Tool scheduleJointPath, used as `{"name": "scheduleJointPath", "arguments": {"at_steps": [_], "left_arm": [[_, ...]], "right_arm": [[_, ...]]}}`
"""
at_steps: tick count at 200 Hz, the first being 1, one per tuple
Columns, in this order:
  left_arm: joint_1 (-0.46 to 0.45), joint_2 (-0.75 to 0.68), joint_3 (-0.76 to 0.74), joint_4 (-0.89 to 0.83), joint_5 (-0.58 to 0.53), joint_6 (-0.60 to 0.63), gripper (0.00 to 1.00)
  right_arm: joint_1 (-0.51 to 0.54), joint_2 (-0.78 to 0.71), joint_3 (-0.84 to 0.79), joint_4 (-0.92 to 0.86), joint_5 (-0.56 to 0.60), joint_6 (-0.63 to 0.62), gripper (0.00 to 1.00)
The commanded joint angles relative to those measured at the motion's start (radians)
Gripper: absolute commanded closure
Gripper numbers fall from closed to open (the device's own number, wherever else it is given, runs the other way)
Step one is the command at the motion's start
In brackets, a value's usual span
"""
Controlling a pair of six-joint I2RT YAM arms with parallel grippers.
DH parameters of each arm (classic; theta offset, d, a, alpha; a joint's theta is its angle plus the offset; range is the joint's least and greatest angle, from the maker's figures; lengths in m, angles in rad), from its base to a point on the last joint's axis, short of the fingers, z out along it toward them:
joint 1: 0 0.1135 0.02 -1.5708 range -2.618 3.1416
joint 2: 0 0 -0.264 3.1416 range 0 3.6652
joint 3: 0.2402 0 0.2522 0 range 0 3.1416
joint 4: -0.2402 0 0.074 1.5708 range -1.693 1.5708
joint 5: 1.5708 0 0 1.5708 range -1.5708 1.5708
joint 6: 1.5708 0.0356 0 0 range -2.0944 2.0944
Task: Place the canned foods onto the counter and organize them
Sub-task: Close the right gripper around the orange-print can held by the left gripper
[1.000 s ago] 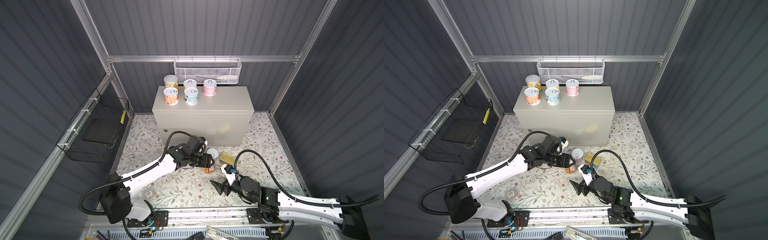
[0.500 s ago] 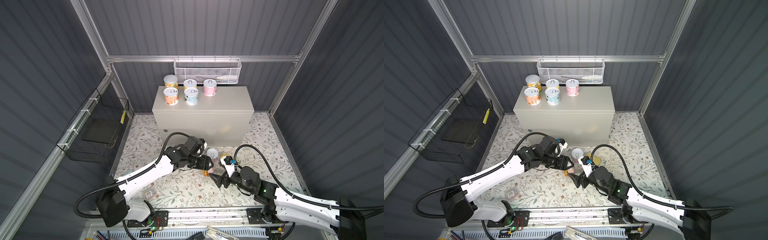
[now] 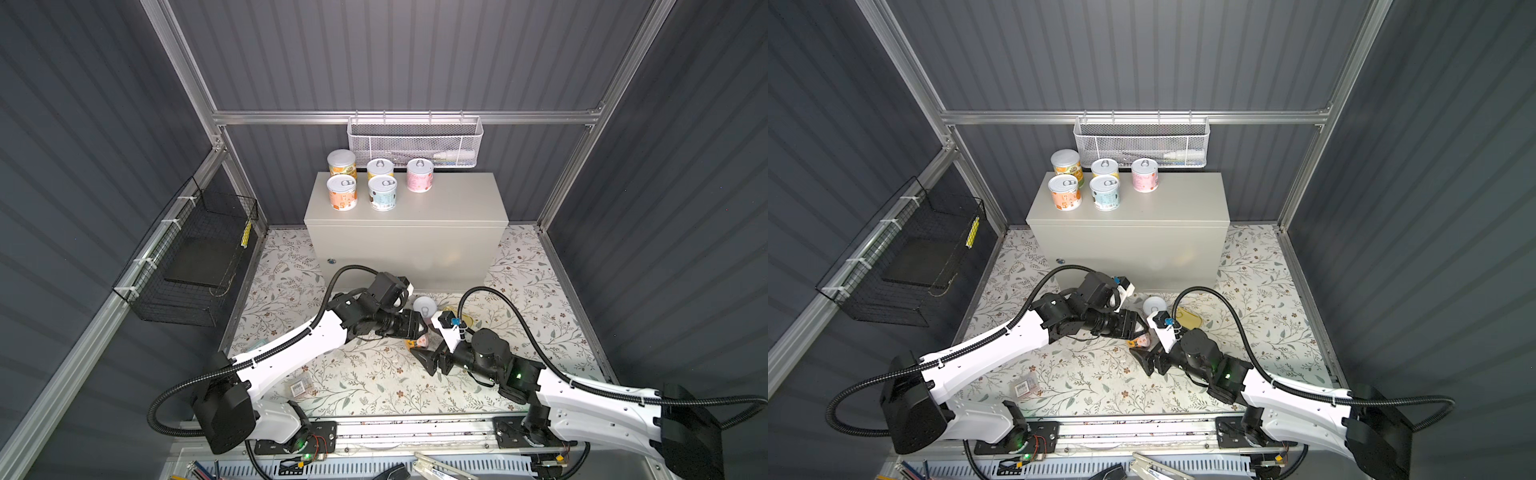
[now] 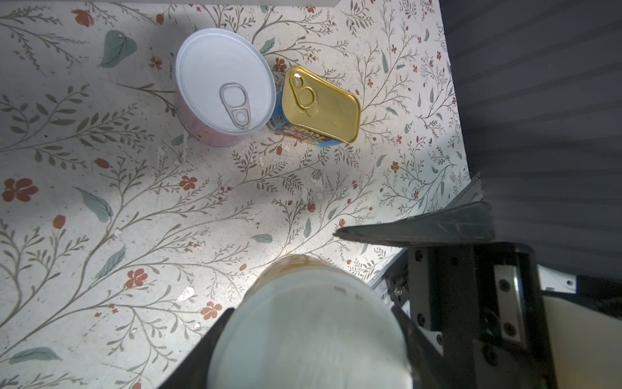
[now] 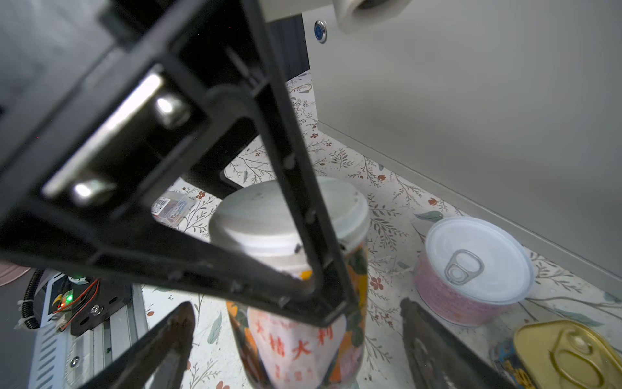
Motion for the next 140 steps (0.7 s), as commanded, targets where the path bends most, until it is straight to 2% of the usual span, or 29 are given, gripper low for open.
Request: {"name": "scheduleJointPath", "arguments": {"at_steps": [1, 41, 71, 140], "left_arm": [[0.001, -0.038, 0.000, 0.066, 0.023, -0.038, 0.54], [0.001, -0.058, -0.019, 0.080, 0.004, -0.069, 0.54], [0.001, -0.058, -0.009, 0.065, 0.008, -0.081, 0.54], [0.001, -0.031, 0.003, 0.087, 0.039, -0.113, 0.54]], "right_arm": [[-0.002, 0.036, 0.025, 0.071, 0.025, -0.021, 0.04], [-0.002, 0.091, 0.014, 0.174, 0.088, -0.036, 0.06], [-0.001, 0.118, 0.016, 0.225, 0.107, -0.032, 0.14], [0.013, 0.177, 0.023, 0.257, 0.189, -0.050, 0.14]]}}
